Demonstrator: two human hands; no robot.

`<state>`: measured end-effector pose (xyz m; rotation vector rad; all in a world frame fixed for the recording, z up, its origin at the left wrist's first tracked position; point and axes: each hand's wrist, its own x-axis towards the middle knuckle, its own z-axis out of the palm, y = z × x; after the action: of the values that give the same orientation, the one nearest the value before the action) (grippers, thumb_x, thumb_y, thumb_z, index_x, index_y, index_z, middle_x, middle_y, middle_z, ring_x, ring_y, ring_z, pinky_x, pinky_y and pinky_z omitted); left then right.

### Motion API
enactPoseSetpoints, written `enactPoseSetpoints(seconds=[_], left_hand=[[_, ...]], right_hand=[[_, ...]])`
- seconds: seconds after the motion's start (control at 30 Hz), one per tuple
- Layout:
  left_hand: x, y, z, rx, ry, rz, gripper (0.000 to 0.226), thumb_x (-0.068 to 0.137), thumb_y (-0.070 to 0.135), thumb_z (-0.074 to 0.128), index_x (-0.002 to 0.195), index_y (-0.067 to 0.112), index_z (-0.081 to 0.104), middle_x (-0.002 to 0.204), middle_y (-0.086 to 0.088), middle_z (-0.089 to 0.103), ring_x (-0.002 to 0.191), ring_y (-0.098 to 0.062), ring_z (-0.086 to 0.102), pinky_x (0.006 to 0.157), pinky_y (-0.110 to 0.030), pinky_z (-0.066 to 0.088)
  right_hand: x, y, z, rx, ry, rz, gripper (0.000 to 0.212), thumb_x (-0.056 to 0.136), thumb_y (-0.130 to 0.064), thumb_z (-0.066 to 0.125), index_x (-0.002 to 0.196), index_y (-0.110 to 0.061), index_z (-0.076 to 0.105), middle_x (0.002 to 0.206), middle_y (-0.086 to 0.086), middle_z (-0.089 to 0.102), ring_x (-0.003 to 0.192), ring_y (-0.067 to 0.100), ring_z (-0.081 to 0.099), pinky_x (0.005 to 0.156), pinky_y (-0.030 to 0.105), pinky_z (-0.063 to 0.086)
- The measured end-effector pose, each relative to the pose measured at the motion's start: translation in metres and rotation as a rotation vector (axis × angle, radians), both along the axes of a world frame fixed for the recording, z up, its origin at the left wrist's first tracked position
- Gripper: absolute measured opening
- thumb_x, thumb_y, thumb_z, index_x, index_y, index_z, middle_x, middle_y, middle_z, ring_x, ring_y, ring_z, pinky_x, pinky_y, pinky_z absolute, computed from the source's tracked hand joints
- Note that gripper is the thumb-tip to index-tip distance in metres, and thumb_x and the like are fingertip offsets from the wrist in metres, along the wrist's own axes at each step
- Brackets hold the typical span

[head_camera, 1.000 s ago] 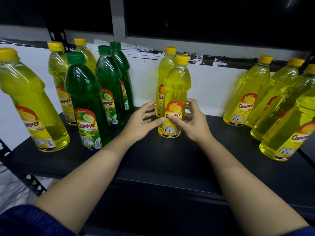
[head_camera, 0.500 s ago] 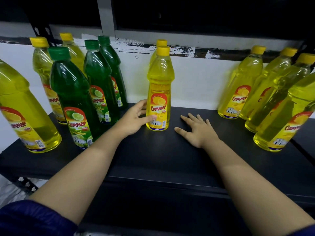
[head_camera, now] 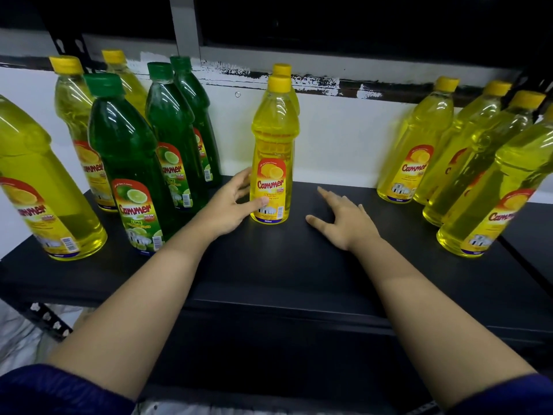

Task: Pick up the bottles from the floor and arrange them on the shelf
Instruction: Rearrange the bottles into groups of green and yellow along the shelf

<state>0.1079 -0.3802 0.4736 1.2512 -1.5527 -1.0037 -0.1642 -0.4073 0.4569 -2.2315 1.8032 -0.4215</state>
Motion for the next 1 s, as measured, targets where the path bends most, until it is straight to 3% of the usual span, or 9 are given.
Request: enactPoseSetpoints(seconds=[0.1, 0.17, 0.23, 0.3, 0.37, 0.47, 0.63, 0.8, 1.0], left_hand=[[-0.016, 0.024, 0.002, -0.027, 0.064, 0.288, 0.091, 0.083, 0.030, 0.085, 0.158, 0.021, 0.034, 0.160, -0.004, 0.044, 0.143, -0.020, 0.046, 0.113, -0.040, 0.046], [-0.027, 0.046, -0.001, -0.150, -0.049, 0.478, 0.081, 0.083, 0.041, 0.084, 0.151, 0.020, 0.045, 0.150, -0.003, 0.052, 0.134, -0.021, 0.052, 0.107, -0.040, 0.049], [-0.034, 0.068, -0.005, -0.296, -0.193, 0.567, 0.075, 0.086, 0.053, 0.077, 0.148, 0.020, 0.050, 0.145, -0.001, 0.055, 0.132, -0.019, 0.053, 0.107, -0.041, 0.049], [-0.042, 0.084, -0.008, -0.359, -0.390, 0.533, 0.080, 0.088, 0.067, 0.063, 0.155, 0.027, 0.043, 0.157, 0.000, 0.044, 0.146, -0.021, 0.040, 0.118, -0.045, 0.039], [-0.052, 0.093, -0.009, -0.337, -0.627, 0.480, 0.090, 0.086, 0.082, 0.043, 0.162, 0.037, 0.026, 0.172, 0.002, 0.019, 0.159, -0.023, 0.012, 0.128, -0.048, 0.018], [-0.068, 0.097, -0.007, -0.351, -0.776, 0.437, 0.095, 0.085, 0.090, 0.028, 0.164, 0.040, 0.009, 0.174, 0.005, -0.002, 0.161, -0.022, -0.005, 0.129, -0.048, 0.003], [-0.119, 0.084, 0.009, -0.485, -0.778, 0.304, 0.087, 0.093, 0.083, 0.032, 0.165, 0.038, 0.012, 0.174, 0.003, 0.000, 0.161, -0.021, -0.006, 0.130, -0.047, 0.003], [-0.172, 0.053, 0.022, -0.582, -0.728, 0.166, 0.082, 0.096, 0.075, 0.039, 0.165, 0.034, 0.018, 0.174, -0.002, 0.009, 0.161, -0.026, 0.005, 0.129, -0.048, 0.010], [-0.209, 0.007, 0.029, -0.542, -0.668, 0.074, 0.082, 0.098, 0.069, 0.046, 0.165, 0.031, 0.019, 0.173, -0.003, 0.012, 0.160, -0.027, 0.010, 0.128, -0.050, 0.020]], right_hand=[[-0.003, 0.007, 0.010, -0.180, -0.185, -0.058, 0.077, 0.100, -0.058, 0.060, 0.166, -0.039, 0.025, 0.162, 0.002, 0.045, 0.149, 0.028, 0.042, 0.115, 0.049, 0.043], [-0.002, 0.016, 0.018, -0.281, -0.239, -0.087, 0.075, 0.100, -0.055, 0.060, 0.165, -0.036, 0.027, 0.157, 0.003, 0.050, 0.145, 0.027, 0.047, 0.108, 0.047, 0.047], [-0.002, 0.027, 0.022, -0.354, -0.249, -0.085, 0.074, 0.101, -0.055, 0.059, 0.165, -0.034, 0.028, 0.159, 0.002, 0.049, 0.147, 0.026, 0.045, 0.112, 0.048, 0.045], [-0.005, 0.041, 0.023, -0.417, -0.224, -0.078, 0.077, 0.100, -0.062, 0.055, 0.166, -0.035, 0.026, 0.166, 0.002, 0.042, 0.153, 0.027, 0.037, 0.119, 0.054, 0.039], [-0.010, 0.054, 0.025, -0.445, -0.161, -0.103, 0.082, 0.096, -0.073, 0.046, 0.167, -0.039, 0.021, 0.172, 0.001, 0.030, 0.160, 0.028, 0.024, 0.125, 0.059, 0.028], [-0.024, 0.073, 0.034, -0.454, -0.137, -0.147, 0.083, 0.097, -0.075, 0.047, 0.167, -0.042, 0.016, 0.177, -0.002, 0.017, 0.164, 0.027, 0.009, 0.129, 0.057, 0.020], [-0.067, 0.101, 0.048, -0.548, -0.168, -0.269, 0.082, 0.099, -0.070, 0.051, 0.167, -0.043, 0.016, 0.177, -0.008, 0.015, 0.164, 0.021, 0.010, 0.127, 0.052, 0.029], [-0.110, 0.118, 0.055, -0.649, -0.188, -0.398, 0.081, 0.098, -0.069, 0.054, 0.166, -0.040, 0.022, 0.174, -0.007, 0.024, 0.162, 0.020, 0.019, 0.126, 0.051, 0.031], [-0.160, 0.118, 0.054, -0.767, -0.233, -0.529, 0.080, 0.097, -0.067, 0.060, 0.164, -0.034, 0.030, 0.168, -0.003, 0.037, 0.154, 0.019, 0.035, 0.116, 0.049, 0.044]])
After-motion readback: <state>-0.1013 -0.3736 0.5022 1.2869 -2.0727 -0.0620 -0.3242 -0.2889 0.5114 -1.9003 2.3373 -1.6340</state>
